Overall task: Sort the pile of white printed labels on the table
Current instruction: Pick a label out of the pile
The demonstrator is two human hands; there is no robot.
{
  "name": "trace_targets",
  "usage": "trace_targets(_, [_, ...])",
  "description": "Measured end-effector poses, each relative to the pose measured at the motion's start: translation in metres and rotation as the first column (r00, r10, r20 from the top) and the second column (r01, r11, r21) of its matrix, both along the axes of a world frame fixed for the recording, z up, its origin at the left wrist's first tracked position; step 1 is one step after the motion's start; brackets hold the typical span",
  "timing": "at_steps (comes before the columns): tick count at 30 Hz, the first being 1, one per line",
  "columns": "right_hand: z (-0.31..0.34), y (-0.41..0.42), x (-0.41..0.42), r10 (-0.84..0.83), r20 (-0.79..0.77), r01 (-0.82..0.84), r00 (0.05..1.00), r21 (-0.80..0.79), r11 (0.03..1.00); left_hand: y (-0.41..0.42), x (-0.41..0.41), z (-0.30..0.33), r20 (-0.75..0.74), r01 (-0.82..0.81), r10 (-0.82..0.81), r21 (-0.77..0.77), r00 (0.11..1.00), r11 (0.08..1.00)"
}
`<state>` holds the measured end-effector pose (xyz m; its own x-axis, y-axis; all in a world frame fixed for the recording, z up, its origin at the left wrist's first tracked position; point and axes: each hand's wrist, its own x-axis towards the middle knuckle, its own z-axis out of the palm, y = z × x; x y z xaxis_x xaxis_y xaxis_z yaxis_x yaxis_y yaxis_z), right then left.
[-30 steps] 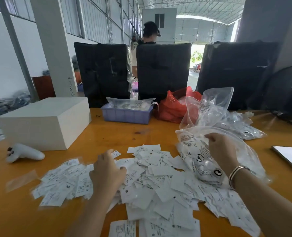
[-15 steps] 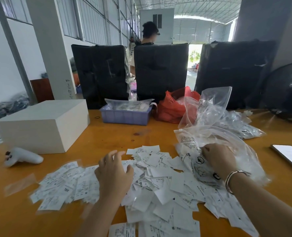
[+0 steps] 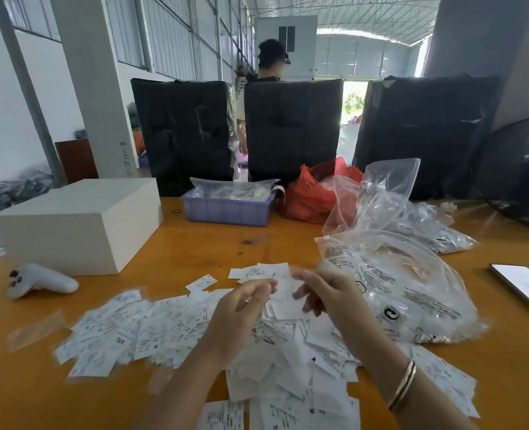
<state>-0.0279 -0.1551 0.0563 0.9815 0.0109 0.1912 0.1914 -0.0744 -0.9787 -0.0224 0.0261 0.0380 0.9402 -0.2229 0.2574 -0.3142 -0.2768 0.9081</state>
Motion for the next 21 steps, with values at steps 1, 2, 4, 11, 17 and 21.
trace_targets(1, [-0.003,0.005,-0.003,0.028,-0.017,-0.028,0.999,0.006,1.000,-0.001,0.000,0.001,-0.023,0.027,-0.027,-0.026,0.999,0.999])
trace_targets(2, [-0.005,0.008,-0.005,0.049,-0.024,-0.050,0.998,-0.016,0.999,-0.001,0.000,0.001,-0.036,0.041,-0.043,-0.031,0.998,0.999])
trace_targets(4, [-0.010,0.015,-0.006,0.087,-0.029,-0.089,0.996,-0.073,0.993,-0.002,0.000,0.001,-0.047,0.027,-0.027,-0.005,0.999,1.000])
trace_targets(11, [-0.023,0.017,0.001,-0.086,0.078,0.106,0.993,-0.290,0.951,-0.003,0.002,-0.001,-0.133,-0.202,0.186,-0.118,0.974,0.972])
trace_targets(17, [-0.041,0.015,0.006,0.005,0.224,0.189,0.975,-0.836,0.515,0.004,0.004,0.001,-0.310,-0.297,0.189,-0.351,0.932,0.888])
trace_targets(21, [-0.045,0.017,0.008,0.000,0.363,0.318,0.932,-0.818,0.480,0.004,0.005,0.001,-0.333,-0.296,0.164,-0.399,0.929,0.868])
